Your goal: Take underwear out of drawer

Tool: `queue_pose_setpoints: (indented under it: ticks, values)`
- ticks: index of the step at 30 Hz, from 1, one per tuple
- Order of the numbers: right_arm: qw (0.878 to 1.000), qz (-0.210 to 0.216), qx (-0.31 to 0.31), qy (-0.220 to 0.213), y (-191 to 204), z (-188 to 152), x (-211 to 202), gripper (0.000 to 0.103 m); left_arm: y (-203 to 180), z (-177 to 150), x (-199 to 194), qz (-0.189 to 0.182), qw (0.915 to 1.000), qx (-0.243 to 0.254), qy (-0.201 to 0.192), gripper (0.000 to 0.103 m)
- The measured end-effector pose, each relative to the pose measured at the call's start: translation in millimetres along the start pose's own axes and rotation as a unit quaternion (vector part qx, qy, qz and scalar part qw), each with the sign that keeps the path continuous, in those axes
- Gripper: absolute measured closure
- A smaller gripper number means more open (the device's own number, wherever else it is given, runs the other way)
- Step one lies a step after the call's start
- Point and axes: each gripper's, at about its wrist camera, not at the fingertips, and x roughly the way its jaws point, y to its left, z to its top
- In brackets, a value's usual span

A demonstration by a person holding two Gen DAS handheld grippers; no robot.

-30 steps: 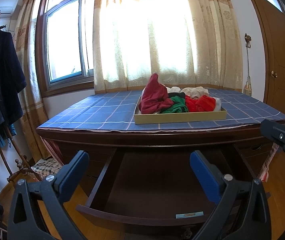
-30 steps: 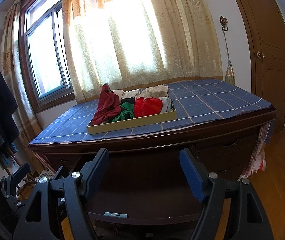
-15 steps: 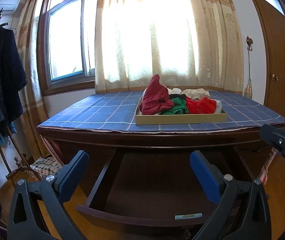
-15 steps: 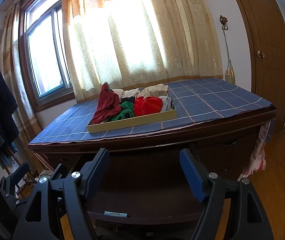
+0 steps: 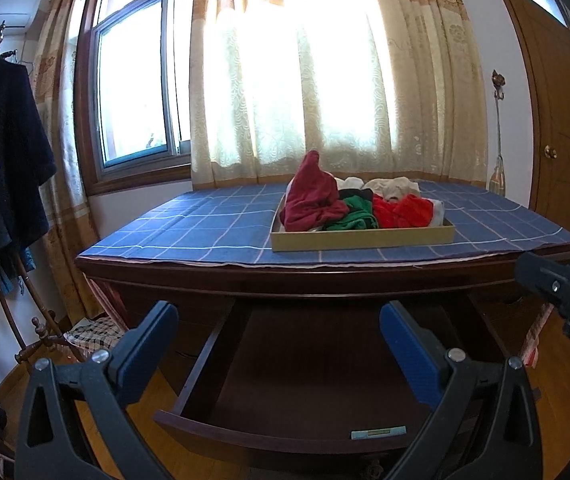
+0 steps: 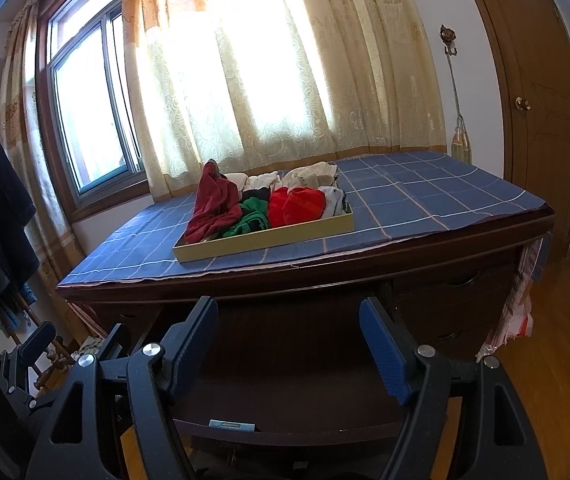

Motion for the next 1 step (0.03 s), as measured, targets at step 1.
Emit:
queue_pose_setpoints:
  ticks: [1]
  values:
    - [1.000,0.000,0.000,0.000,-0.1,0.0,0.1,0.028,0.6,0.1,0.1,-0.001,1.0000,0.000,0.000,0.000]
